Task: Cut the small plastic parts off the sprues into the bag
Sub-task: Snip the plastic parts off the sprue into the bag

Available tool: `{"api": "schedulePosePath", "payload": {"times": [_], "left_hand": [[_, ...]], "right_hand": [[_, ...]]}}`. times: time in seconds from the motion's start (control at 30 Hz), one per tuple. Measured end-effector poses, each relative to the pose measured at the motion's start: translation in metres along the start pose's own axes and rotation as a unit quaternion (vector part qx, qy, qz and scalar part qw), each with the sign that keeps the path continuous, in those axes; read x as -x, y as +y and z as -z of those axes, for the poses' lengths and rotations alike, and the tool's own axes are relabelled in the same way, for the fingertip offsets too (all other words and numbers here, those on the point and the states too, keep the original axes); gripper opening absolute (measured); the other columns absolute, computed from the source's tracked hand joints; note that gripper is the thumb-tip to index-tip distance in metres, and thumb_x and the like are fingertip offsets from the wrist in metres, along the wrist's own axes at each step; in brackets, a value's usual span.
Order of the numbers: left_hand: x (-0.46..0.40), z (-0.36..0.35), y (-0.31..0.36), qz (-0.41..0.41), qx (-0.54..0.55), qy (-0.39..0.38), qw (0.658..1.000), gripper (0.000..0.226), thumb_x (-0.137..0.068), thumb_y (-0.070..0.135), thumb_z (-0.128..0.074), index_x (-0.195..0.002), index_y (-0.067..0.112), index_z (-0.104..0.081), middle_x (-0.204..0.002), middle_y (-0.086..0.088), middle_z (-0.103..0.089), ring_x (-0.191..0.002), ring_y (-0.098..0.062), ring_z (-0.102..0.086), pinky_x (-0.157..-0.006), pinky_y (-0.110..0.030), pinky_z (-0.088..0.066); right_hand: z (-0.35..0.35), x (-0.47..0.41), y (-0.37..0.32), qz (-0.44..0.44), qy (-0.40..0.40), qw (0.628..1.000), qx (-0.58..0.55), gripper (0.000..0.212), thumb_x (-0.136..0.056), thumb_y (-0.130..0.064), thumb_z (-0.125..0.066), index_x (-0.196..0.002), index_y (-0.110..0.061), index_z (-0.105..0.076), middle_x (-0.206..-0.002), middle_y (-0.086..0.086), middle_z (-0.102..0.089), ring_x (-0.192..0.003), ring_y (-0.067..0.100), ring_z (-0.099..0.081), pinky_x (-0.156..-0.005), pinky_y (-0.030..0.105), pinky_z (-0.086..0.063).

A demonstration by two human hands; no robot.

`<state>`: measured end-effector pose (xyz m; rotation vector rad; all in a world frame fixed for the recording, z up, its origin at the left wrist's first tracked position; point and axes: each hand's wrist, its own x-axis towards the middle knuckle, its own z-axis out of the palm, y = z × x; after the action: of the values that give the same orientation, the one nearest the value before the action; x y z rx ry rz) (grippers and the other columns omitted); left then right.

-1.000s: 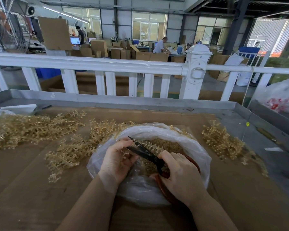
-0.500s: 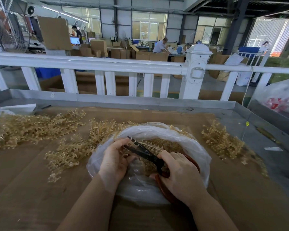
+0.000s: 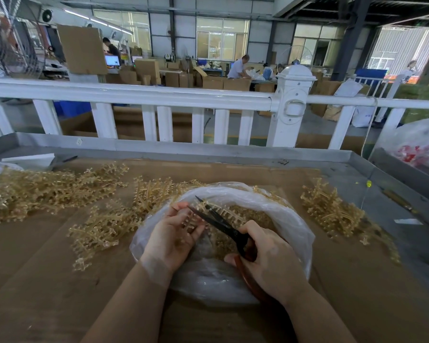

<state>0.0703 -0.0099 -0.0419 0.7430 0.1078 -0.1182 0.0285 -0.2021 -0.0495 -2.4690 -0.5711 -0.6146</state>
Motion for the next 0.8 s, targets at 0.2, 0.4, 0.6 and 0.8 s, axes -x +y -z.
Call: {"api": "schedulePosePath", "payload": {"times": [0.2, 0.4, 0.6, 0.8], "left_hand": [[0.001, -0.004, -0.005, -0.035, -0.051, 0.002, 0.998, 0.026, -0.093, 0.000, -0.041, -0.076, 0.012, -0.056, -0.077, -0.006, -0.063, -0.069, -0.016, -0.061, -0.066, -0.028, -0.046], [0.003, -0.003, -0.004, -0.052, -0.058, -0.064, 0.995, 0.025, -0.073, -0.006, -0.054, -0.082, 0.017, -0.052, -0.077, -0.007, -0.070, -0.070, -0.019, -0.070, -0.066, -0.033, -0.058], [0.000, -0.004, -0.012, -0.067, -0.117, -0.003, 0.991, 0.033, -0.087, -0.018, -0.044, -0.078, 0.011, -0.057, -0.080, -0.011, -0.068, -0.067, -0.017, -0.070, -0.053, -0.023, -0.056], [0.000, -0.005, -0.013, -0.093, -0.125, 0.001, 0.988, 0.014, -0.068, 0.002, -0.065, -0.076, 0.011, -0.072, -0.076, -0.009, -0.073, -0.065, -0.016, -0.070, -0.051, -0.025, -0.055]], "right_hand": [[-0.002, 0.000, 0.000, 0.001, 0.036, 0.999, 0.009, 0.040, -0.071, -0.047, -0.076, -0.096, -0.021, -0.059, -0.078, -0.023, -0.045, -0.071, -0.001, -0.045, -0.061, 0.005, -0.029], [-0.006, 0.000, 0.003, -0.013, 0.048, 0.999, 0.013, 0.042, -0.071, -0.048, -0.077, -0.096, -0.022, -0.057, -0.078, -0.021, -0.046, -0.071, 0.003, -0.049, -0.063, 0.012, -0.033], [-0.007, 0.000, 0.003, -0.014, 0.050, 0.998, 0.023, 0.042, -0.070, -0.050, -0.077, -0.096, -0.025, -0.056, -0.078, -0.020, -0.052, -0.072, 0.005, -0.054, -0.063, 0.012, -0.036], [-0.005, 0.000, 0.001, -0.010, 0.062, 0.998, 0.021, 0.042, -0.069, -0.051, -0.077, -0.094, -0.022, -0.057, -0.075, -0.022, -0.046, -0.068, 0.005, -0.052, -0.059, 0.015, -0.037]]}}
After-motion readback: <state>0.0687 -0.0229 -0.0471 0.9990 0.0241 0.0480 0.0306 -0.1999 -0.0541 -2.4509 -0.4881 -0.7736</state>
